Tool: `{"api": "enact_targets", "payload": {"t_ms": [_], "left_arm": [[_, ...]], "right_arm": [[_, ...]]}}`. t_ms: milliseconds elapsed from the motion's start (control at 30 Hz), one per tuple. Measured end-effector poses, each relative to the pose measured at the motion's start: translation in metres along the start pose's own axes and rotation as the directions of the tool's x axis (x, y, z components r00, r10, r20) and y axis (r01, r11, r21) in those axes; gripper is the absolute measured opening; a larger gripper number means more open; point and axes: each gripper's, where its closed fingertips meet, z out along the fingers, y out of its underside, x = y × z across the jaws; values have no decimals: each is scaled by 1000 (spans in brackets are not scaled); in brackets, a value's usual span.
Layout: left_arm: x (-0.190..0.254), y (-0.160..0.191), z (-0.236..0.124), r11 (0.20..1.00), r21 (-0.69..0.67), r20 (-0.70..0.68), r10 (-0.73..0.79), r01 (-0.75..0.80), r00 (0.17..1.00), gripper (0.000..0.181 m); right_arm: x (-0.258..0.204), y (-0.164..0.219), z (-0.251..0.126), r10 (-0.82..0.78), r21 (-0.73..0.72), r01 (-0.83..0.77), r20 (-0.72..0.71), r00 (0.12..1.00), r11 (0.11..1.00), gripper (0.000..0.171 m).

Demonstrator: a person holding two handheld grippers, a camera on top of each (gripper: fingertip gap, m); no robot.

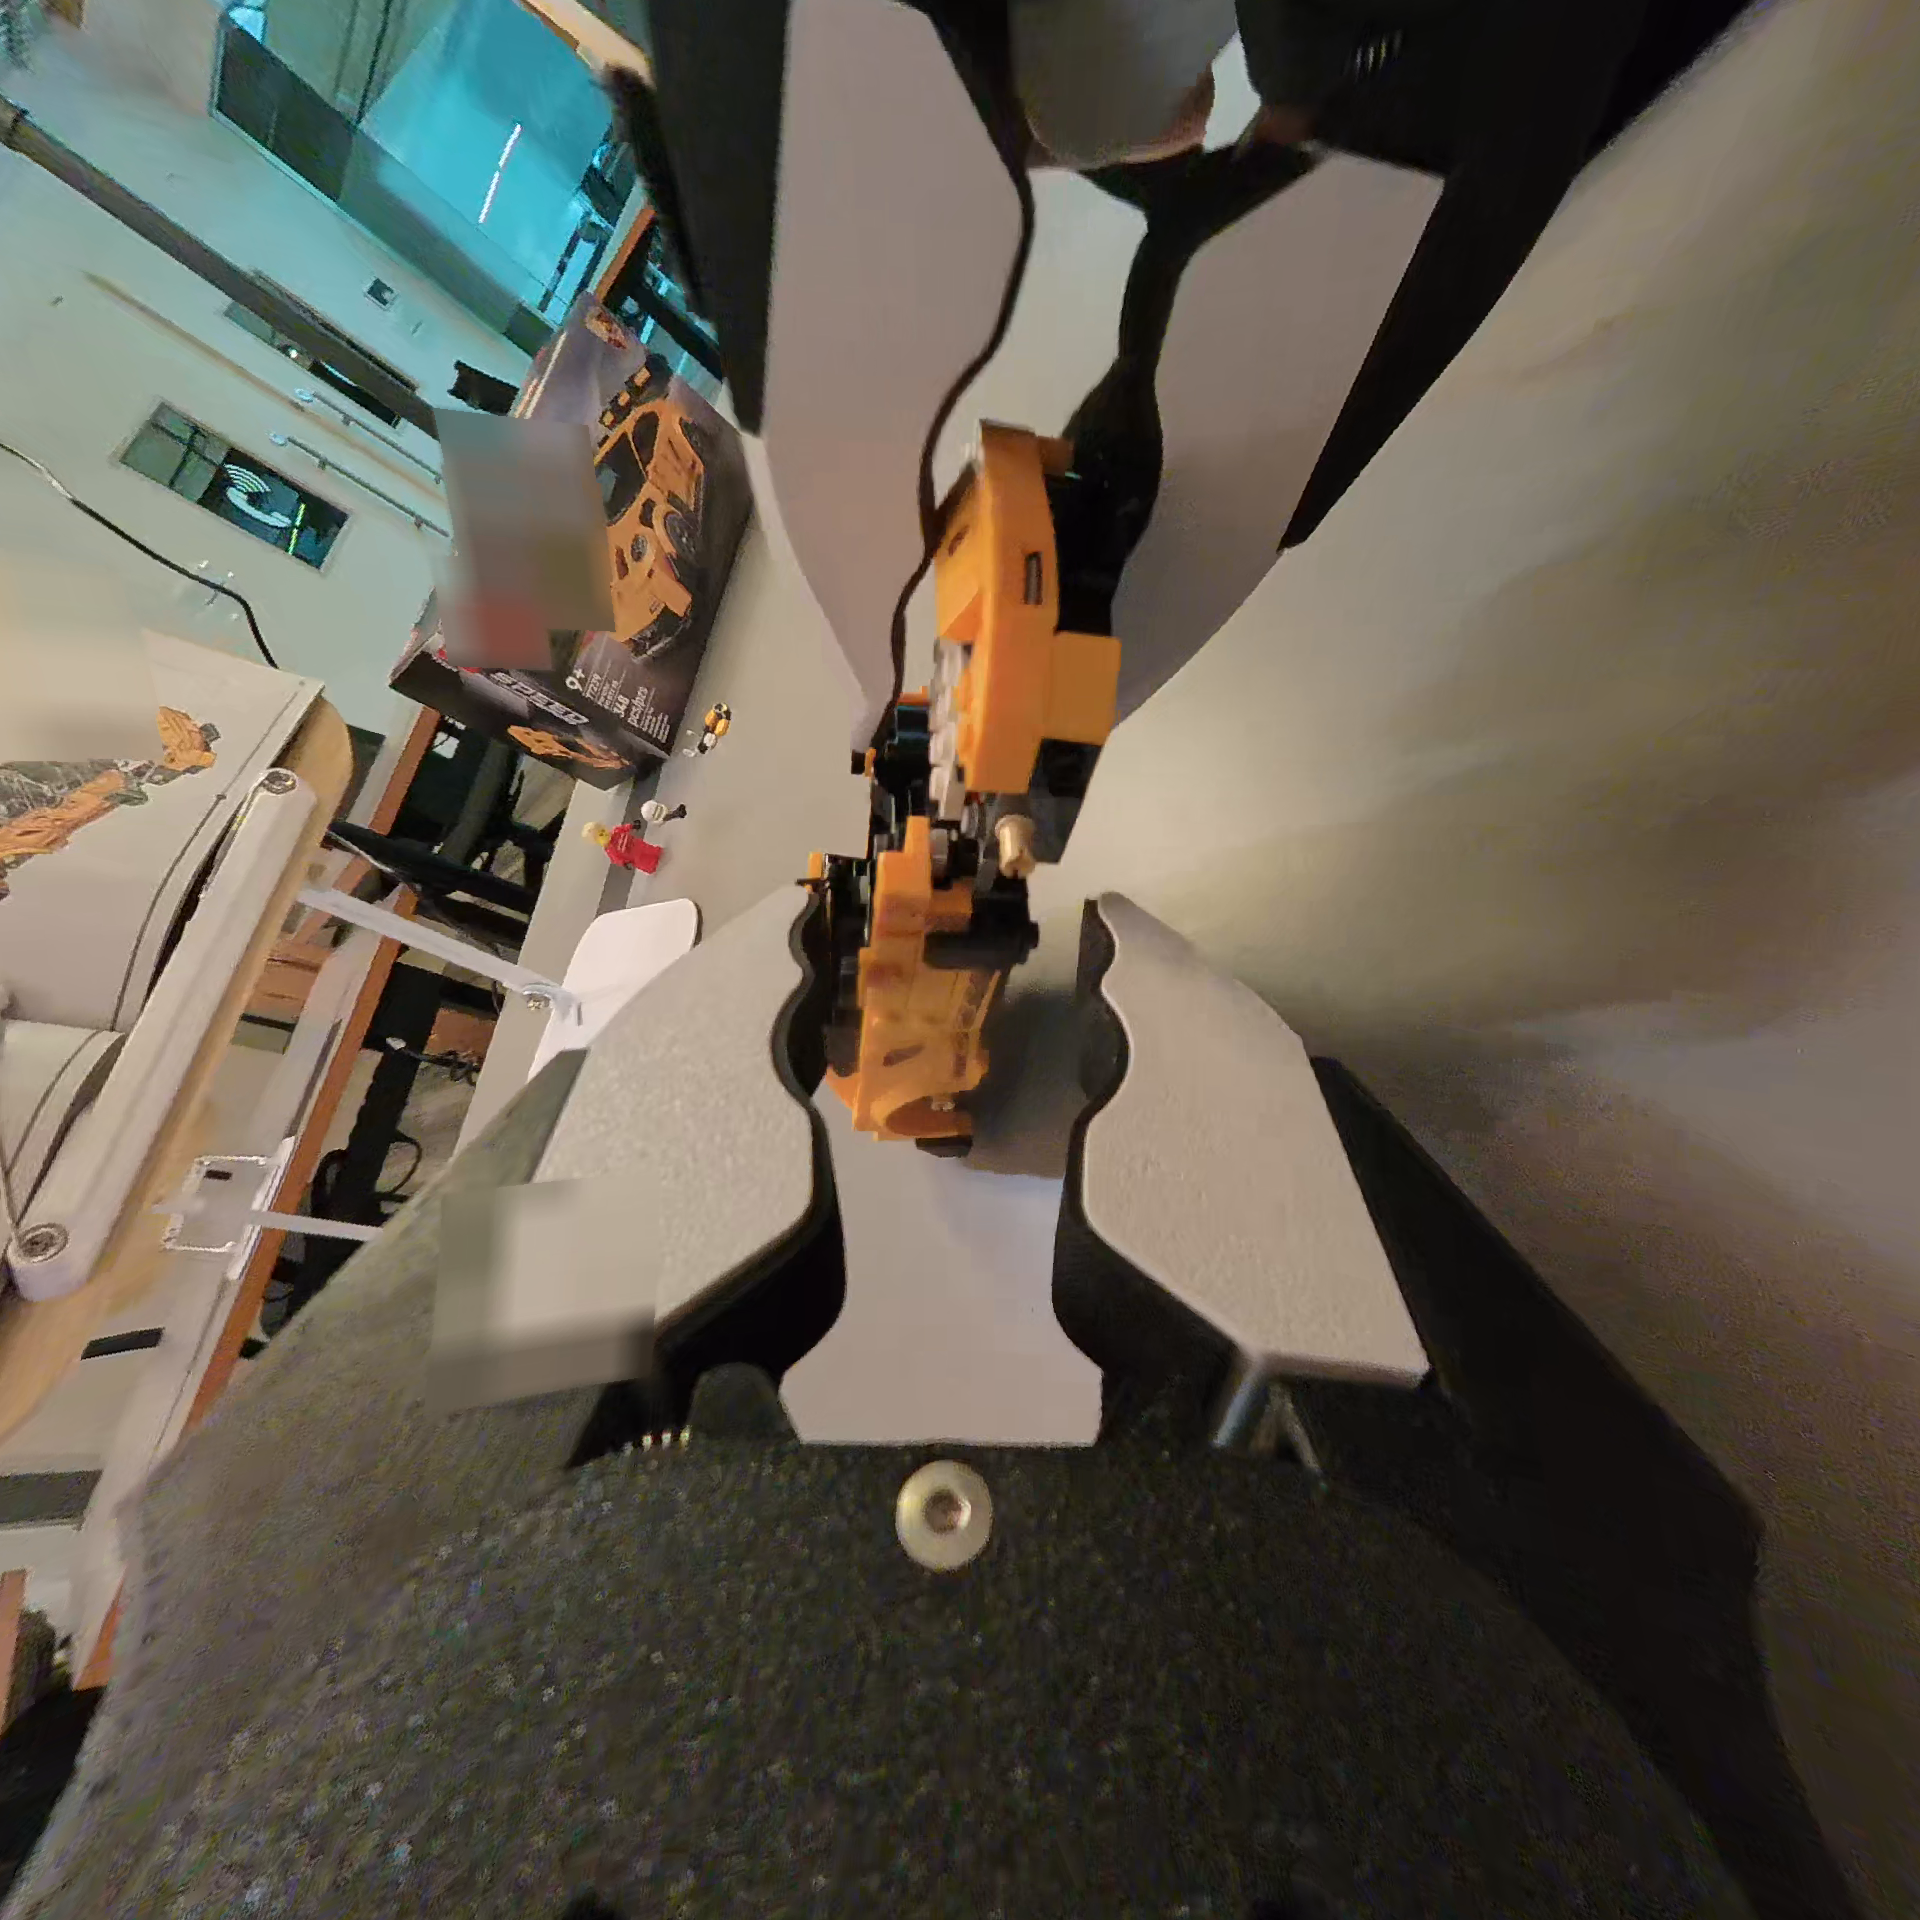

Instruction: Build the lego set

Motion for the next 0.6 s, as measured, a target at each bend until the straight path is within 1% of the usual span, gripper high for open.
{"api": "enact_targets", "payload": {"t_ms": [167,267,367,500,600], "left_arm": [[0,5,3,1000,-21,4,-9,9,1000,41],[-5,6,1,999,-14,16,-34,34,999,32],[-7,6,0,998,-7,14,-55,55,998,31],[-11,8,-2,995,4,9,-100,100,995,31],[-15,10,-5,987,24,-6,-161,161,987,30]], "right_arm": [[4,-3,0,39,-37,-38,41,998,999,30],[6,-6,0,45,-28,-43,48,998,999,31],[7,-7,0,75,-6,-75,49,996,997,32],[14,-9,0,124,57,-126,43,991,990,33],[21,-11,-2,161,174,-166,43,986,971,34]]}}
